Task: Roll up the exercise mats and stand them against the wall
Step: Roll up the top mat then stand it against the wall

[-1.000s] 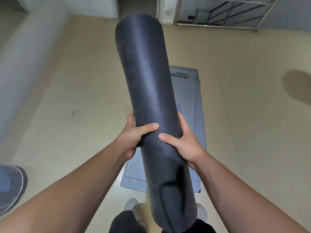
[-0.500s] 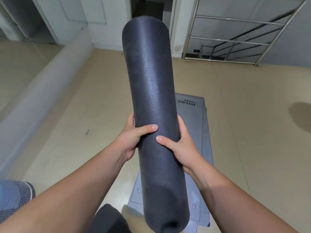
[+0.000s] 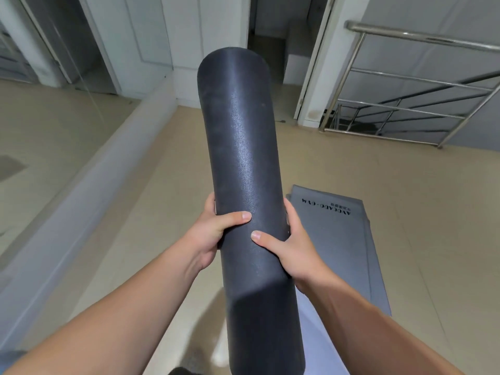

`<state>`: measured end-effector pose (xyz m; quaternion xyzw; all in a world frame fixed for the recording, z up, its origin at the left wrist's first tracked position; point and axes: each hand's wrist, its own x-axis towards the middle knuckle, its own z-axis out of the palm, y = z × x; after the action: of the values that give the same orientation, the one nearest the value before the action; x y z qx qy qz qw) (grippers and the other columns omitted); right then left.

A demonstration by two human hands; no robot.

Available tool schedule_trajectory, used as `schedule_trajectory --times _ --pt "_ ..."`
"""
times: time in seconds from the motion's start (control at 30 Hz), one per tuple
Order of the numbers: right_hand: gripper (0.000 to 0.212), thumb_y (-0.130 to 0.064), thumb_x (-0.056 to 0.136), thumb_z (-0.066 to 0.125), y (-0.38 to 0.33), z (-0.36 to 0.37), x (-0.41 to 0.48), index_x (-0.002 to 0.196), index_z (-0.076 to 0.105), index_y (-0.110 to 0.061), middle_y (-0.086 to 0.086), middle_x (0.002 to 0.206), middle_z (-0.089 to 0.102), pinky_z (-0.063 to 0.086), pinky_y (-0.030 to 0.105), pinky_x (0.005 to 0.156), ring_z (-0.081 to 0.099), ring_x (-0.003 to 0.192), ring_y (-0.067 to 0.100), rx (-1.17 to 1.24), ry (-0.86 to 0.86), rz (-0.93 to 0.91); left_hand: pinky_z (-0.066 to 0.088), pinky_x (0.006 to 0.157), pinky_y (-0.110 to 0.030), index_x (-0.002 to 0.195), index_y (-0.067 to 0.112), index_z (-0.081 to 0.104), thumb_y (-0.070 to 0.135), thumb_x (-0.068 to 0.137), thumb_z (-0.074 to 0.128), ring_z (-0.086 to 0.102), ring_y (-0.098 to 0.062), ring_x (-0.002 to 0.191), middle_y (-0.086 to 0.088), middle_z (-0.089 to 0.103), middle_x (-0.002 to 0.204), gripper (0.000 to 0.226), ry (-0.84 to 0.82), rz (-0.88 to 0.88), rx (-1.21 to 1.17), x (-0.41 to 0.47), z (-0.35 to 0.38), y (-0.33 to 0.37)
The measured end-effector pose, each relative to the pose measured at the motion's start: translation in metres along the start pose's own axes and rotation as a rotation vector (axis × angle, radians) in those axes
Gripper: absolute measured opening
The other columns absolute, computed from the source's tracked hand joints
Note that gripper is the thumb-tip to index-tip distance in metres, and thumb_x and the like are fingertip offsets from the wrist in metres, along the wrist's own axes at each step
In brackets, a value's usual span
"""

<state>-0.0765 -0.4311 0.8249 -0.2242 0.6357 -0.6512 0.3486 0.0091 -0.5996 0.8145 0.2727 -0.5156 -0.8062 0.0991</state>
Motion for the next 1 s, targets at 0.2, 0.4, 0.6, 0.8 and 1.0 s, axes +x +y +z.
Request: schedule_trajectory --times 0.2,0.4,0.6,0.8,1.0 --pt "0.065 -0.005 0.090 0.078 -0.035 0.058 0.114 0.132 0.054 -0.048 -0.015 0.125 0.073 0.060 0.025 0.087 0.072 0.115 0.012 0.004 0.015 0.007 0.054 0.100 -0.049 0.139 0.034 0.052 0.020 0.067 0.085 0.070 -0.023 0.115 0.003 0.071 0.128 0.080 -0.023 0.015 -0.011 0.080 -0.070 0.078" --pt "0.071 -0.008 0.086 0.083 -0.028 0.077 0.252 0.129 0.051 -0.055 -0.007 0.125 0.075 0.061 0.027 0.083 0.074 0.111 0.016 0.066 0.007 0.083 0.059 0.074 -0.031 0.135 0.028 0.053 0.015 0.062 0.084 0.074 -0.019 0.104 0.004 0.076 0.116 0.080 0.076 0.016 -0.003 0.190 -0.121 0.127" --pt "0.100 -0.012 0.082 0.088 -0.019 0.066 0.442 0.156 0.029 -0.044 -0.002 0.130 0.072 0.061 0.034 0.091 0.074 0.111 0.015 0.093 -0.033 0.136 0.061 0.073 -0.031 0.140 0.031 0.049 0.015 0.061 0.086 0.074 -0.019 0.104 0.003 0.075 0.120 0.089 0.138 0.043 0.086 0.352 -0.158 0.191" --pt "0.105 -0.021 0.077 0.093 -0.057 0.054 0.613 0.155 0.029 -0.049 -0.010 0.132 0.070 0.061 0.034 0.093 0.072 0.112 0.011 0.098 -0.065 0.156 0.061 0.080 -0.036 0.141 0.038 0.048 0.017 0.060 0.089 0.074 -0.019 0.105 0.005 0.075 0.120 0.094 0.165 0.034 0.113 0.496 -0.180 0.275" --pt "0.102 -0.029 0.075 0.094 -0.079 0.078 0.769 0.152 0.031 -0.054 -0.019 0.133 0.067 0.061 0.031 0.093 0.069 0.114 0.006 0.053 -0.094 0.145 0.057 0.090 -0.033 0.141 0.043 0.048 0.019 0.057 0.089 0.071 -0.014 0.109 0.009 0.074 0.119 0.097 0.194 0.050 0.147 0.625 -0.237 0.345"
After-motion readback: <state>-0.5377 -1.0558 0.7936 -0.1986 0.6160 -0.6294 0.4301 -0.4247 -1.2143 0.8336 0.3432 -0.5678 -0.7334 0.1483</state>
